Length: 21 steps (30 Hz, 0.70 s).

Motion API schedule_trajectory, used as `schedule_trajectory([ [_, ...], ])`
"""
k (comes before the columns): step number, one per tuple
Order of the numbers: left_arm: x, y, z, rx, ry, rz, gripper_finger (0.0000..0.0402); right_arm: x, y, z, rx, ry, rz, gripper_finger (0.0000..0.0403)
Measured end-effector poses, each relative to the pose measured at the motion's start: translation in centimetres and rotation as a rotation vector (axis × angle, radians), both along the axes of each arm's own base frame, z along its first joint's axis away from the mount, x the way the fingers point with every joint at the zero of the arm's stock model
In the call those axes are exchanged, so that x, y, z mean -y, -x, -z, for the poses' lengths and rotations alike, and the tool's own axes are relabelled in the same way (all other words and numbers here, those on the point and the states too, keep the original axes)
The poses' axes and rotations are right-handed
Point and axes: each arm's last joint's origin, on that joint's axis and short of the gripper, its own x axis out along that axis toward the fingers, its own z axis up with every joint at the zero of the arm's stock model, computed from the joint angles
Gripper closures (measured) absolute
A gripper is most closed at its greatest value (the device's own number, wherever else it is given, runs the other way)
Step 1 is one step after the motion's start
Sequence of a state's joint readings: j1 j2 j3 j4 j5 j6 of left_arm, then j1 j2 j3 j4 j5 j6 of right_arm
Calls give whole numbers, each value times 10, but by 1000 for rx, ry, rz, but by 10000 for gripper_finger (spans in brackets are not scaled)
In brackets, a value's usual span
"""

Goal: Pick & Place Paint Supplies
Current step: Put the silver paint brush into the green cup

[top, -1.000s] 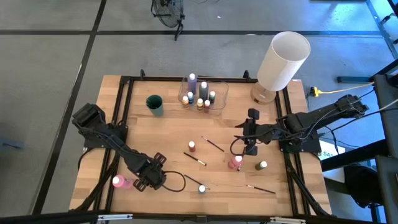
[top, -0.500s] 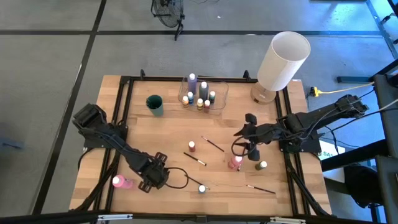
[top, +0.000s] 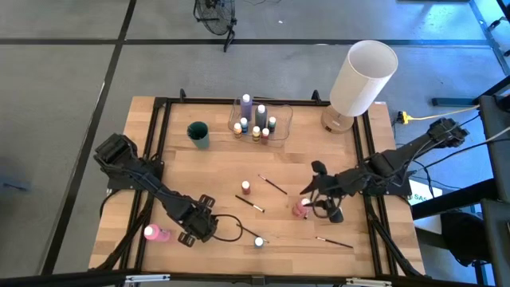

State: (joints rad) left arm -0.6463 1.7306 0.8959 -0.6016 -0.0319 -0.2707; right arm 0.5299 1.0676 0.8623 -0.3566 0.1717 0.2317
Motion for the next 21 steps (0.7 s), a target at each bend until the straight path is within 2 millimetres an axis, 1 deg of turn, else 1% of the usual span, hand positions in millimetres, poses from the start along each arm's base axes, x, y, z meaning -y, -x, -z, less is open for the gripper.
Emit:
schedule_trajectory([
  [7,-2,-1,0,-4,-2,-10,312,-14,5,-4,45,-15,-60,221],
  [12,-2,-1,0,-5,-1,3,355,-16,7,-4,74,35,-40,221],
  [16,-7,-4,0,-11,4,41,389,-15,7,-5,109,121,-34,221],
  [21,-21,-13,0,-39,43,81,394,-12,5,-6,172,301,-12,221],
])
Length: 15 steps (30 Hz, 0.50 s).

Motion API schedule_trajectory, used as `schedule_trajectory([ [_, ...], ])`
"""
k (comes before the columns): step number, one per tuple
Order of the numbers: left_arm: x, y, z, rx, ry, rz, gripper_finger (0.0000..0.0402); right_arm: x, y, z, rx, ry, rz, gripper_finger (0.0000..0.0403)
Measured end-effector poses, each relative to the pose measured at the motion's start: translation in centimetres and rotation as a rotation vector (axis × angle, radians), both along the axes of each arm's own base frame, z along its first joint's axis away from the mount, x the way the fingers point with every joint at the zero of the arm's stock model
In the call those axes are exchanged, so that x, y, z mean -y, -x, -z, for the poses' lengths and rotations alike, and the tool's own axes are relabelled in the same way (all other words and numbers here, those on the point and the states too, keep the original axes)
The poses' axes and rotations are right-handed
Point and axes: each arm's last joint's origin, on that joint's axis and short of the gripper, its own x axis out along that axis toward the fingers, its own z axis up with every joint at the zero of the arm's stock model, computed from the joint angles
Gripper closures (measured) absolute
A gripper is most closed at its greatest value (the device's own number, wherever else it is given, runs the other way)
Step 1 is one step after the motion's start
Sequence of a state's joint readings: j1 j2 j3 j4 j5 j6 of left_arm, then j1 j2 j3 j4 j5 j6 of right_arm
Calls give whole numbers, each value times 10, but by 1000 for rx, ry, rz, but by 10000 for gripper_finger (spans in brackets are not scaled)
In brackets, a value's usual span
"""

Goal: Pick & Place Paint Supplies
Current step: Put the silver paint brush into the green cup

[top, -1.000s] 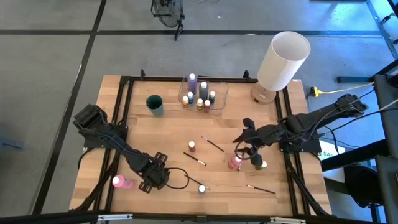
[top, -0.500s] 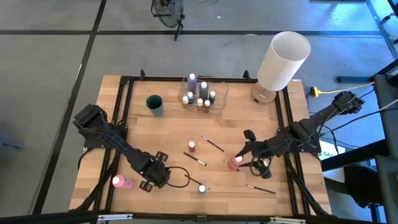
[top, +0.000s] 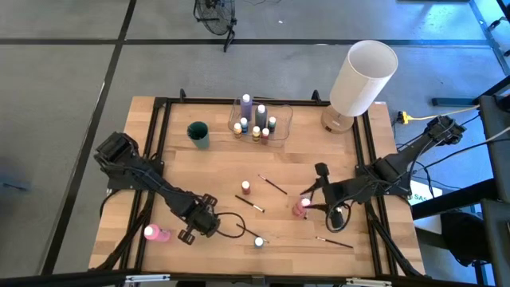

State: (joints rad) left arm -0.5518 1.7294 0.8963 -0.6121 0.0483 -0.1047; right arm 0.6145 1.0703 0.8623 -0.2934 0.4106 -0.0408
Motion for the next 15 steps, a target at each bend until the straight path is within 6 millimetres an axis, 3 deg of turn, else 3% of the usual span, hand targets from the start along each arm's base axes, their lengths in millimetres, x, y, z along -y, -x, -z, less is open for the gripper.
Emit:
schedule_trajectory([
  [4,-19,-10,-1,-28,30,-20,397,2,-2,0,15,56,6,221],
  [8,-44,-19,-16,-40,-117,-100,398,5,-5,2,4,66,22,221],
  [15,-57,-16,-82,-89,-262,-124,399,13,-8,7,-42,98,63,221],
])
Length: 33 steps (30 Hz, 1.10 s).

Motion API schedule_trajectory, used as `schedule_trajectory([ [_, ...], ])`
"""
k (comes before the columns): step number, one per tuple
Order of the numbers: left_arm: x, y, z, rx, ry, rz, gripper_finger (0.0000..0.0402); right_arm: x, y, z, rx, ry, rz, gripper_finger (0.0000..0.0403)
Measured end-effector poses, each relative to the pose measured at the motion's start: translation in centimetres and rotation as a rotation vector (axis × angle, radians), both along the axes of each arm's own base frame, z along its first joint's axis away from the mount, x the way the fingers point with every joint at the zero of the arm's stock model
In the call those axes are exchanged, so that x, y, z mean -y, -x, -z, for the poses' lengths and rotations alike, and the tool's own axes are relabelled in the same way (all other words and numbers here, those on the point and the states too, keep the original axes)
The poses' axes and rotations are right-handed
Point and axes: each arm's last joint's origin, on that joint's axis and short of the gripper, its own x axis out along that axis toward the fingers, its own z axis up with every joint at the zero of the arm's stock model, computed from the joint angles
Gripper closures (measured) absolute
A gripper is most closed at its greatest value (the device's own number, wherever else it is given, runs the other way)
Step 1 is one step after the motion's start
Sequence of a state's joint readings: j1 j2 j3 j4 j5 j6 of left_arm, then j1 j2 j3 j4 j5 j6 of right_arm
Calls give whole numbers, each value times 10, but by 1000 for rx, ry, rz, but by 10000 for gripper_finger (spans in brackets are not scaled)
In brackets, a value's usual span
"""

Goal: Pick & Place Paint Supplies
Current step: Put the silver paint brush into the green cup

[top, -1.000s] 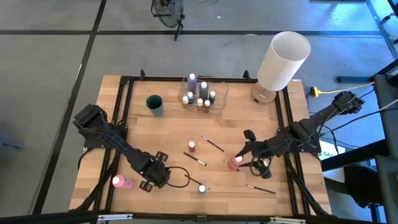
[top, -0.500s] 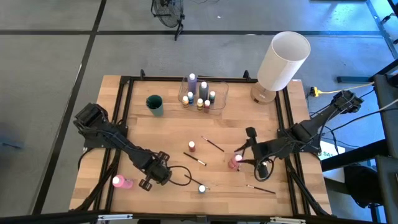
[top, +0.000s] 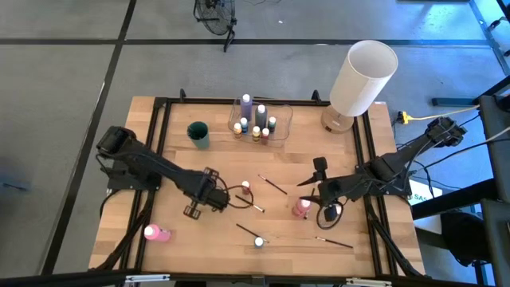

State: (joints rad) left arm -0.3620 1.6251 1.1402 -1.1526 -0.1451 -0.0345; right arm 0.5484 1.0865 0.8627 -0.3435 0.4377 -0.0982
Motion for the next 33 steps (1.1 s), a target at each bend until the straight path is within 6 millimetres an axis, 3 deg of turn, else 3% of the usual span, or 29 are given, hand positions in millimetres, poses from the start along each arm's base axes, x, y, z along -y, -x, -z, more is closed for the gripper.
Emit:
schedule_trajectory([
  [5,-1,-4,-66,216,-84,48,399,7,-6,4,-23,36,27,222],
  [9,-10,2,-119,526,-228,52,399,16,-12,6,-32,64,66,222],
  [15,-45,33,-161,930,-275,-36,399,26,-16,6,-34,60,117,222],
  [17,-59,47,-163,1055,-278,-96,400,27,-17,7,-37,55,122,221],
  [22,-85,79,-146,1351,-290,-237,400,27,-17,7,-40,43,120,221],
  [27,-94,100,-120,1522,-314,-275,400,28,-19,5,-14,55,121,221],
  [33,-98,111,-87,1598,-371,-395,400,34,-26,9,-28,72,151,221],
])
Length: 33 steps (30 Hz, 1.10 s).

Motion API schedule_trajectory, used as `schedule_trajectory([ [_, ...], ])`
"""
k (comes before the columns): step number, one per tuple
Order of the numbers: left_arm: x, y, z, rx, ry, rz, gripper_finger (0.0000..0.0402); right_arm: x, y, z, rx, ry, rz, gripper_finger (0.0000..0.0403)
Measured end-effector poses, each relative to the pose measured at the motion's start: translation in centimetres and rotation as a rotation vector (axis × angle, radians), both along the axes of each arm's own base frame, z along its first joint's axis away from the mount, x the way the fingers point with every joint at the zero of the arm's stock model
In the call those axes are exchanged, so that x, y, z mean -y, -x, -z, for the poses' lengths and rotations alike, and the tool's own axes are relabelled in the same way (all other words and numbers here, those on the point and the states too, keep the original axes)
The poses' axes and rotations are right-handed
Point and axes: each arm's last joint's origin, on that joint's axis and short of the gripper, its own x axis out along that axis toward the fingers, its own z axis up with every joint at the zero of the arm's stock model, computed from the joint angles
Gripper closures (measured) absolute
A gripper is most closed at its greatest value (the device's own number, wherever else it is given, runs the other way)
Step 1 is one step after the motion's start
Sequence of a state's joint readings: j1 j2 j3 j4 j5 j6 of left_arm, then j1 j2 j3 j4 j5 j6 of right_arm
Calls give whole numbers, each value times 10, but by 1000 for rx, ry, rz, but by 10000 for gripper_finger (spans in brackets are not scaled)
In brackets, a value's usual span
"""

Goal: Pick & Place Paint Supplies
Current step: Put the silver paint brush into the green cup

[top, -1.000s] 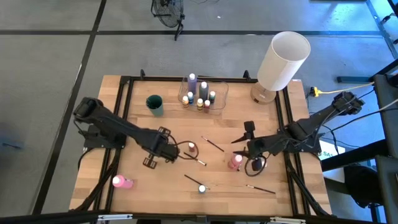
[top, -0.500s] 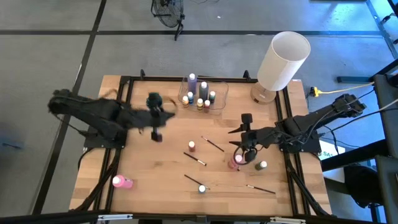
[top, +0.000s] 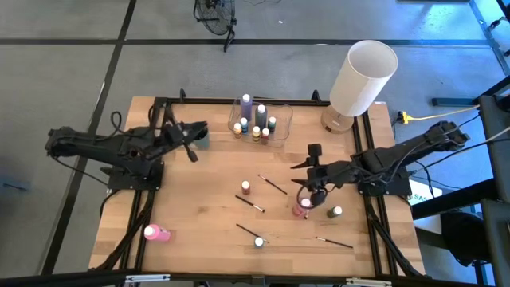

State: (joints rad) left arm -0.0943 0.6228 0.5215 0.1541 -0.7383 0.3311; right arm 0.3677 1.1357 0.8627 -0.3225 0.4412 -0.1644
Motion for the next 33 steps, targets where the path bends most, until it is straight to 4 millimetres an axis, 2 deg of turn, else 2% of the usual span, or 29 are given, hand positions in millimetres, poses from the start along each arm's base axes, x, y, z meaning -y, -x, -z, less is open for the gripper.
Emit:
schedule_trajectory([
  [9,-6,13,32,125,-4,-166,400,8,-18,15,-46,12,51,222],
  [14,-10,19,60,196,37,-206,400,8,-26,20,-40,35,42,221],
  [17,-12,23,69,232,24,-236,400,7,-28,22,-51,48,36,221],
  [33,-18,29,113,232,119,-269,392,14,-33,20,-16,60,55,221],
])
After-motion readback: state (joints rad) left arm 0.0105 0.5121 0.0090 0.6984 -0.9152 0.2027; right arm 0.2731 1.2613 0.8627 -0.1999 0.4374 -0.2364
